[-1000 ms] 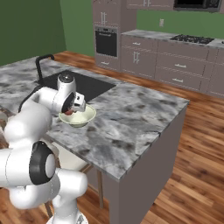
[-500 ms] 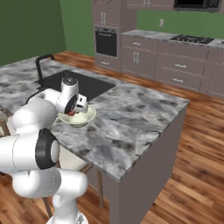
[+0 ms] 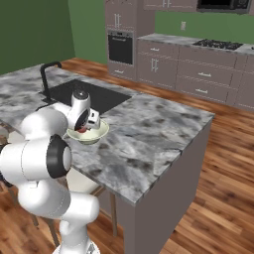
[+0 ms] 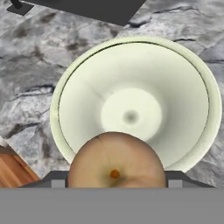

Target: Retrieve the peach and mango from the fridge and place them into the bowl on the dining table.

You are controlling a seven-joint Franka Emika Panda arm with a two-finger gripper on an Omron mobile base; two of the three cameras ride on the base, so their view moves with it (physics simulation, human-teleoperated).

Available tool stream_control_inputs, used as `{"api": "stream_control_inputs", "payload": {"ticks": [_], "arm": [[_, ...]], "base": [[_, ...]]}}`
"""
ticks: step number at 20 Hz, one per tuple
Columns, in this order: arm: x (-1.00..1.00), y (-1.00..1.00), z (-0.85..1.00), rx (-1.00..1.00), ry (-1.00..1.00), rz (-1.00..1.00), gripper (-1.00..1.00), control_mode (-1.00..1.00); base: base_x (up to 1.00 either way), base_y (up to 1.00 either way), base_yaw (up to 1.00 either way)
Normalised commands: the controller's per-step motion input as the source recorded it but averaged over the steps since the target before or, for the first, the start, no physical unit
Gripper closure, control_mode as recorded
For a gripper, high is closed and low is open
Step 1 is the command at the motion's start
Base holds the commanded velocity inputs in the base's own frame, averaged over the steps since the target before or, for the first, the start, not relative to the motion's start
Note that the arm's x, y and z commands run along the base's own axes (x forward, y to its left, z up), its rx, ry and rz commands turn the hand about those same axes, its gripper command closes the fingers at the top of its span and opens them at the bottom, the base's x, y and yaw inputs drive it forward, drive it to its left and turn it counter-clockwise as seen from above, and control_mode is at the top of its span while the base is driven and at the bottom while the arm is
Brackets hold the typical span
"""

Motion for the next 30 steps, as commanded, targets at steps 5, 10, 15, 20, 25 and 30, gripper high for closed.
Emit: {"api": "stream_control_inputs", "payload": {"ticks": [5,10,15,20,25,30], "arm": [[0.14,0.12,-0.19,0.00,0.00,0.00,1.00,-1.00],[0.18,0.10,-0.14,0.00,0.00,0.00,1.00,-1.00],[0.01,0.01,-0.02,0.00,0.00,-0.02,-1.00,-1.00],[0.00,0.00,0.00,0.00,0.00,-0.03,-1.00,-1.00],[0.00,0.00,0.00,0.00,0.00,-0.03,-1.00,-1.00],[0.00,0.00,0.08,0.00,0.00,-0.05,-1.00,-1.00]], "base": [[0.00,0.00,0.00],[0.00,0.00,0.00],[0.00,0.00,0.00],[0.00,0.00,0.00],[0.00,0.00,0.00],[0.00,0.00,0.00]]}}
